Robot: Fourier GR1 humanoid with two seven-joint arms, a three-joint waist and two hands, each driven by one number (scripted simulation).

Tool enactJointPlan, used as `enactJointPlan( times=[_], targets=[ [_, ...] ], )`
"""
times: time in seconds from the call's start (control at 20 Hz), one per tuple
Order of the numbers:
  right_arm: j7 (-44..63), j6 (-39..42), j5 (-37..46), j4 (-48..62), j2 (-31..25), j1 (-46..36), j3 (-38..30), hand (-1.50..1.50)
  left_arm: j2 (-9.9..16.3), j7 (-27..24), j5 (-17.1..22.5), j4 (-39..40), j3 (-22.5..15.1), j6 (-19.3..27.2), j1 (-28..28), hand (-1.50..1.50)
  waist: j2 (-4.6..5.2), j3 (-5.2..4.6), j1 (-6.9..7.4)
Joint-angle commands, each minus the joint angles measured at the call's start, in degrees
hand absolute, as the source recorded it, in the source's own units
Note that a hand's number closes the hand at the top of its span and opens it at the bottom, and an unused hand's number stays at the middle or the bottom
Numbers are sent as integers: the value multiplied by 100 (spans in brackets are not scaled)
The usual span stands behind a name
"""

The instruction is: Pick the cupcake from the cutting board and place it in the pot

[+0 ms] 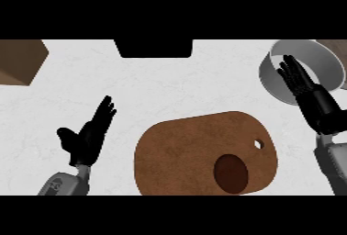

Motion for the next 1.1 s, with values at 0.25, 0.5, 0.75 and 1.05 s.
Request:
enactJointPlan(
  times=[0.25,0.5,0.75,1.05],
  targets=[
    [1191,-622,790,-1381,806,324,1448,150,1890,654,-1022,351,705,637,148,0,-85,56,174],
    [706,-3184,2889,-1926,849,965,1083,-150,1711,1409,-762,440,708,763,285,0,-122,63,-176],
    [1265,-3672,4460,-3554,837,2321,2324,-150,1785,1888,-886,135,653,850,80,0,-87,53,-192],
    [3389,-2377,5922,-4660,-128,2785,2591,-150,1840,1869,-954,49,674,857,283,0,-83,21,-152]
  ],
)
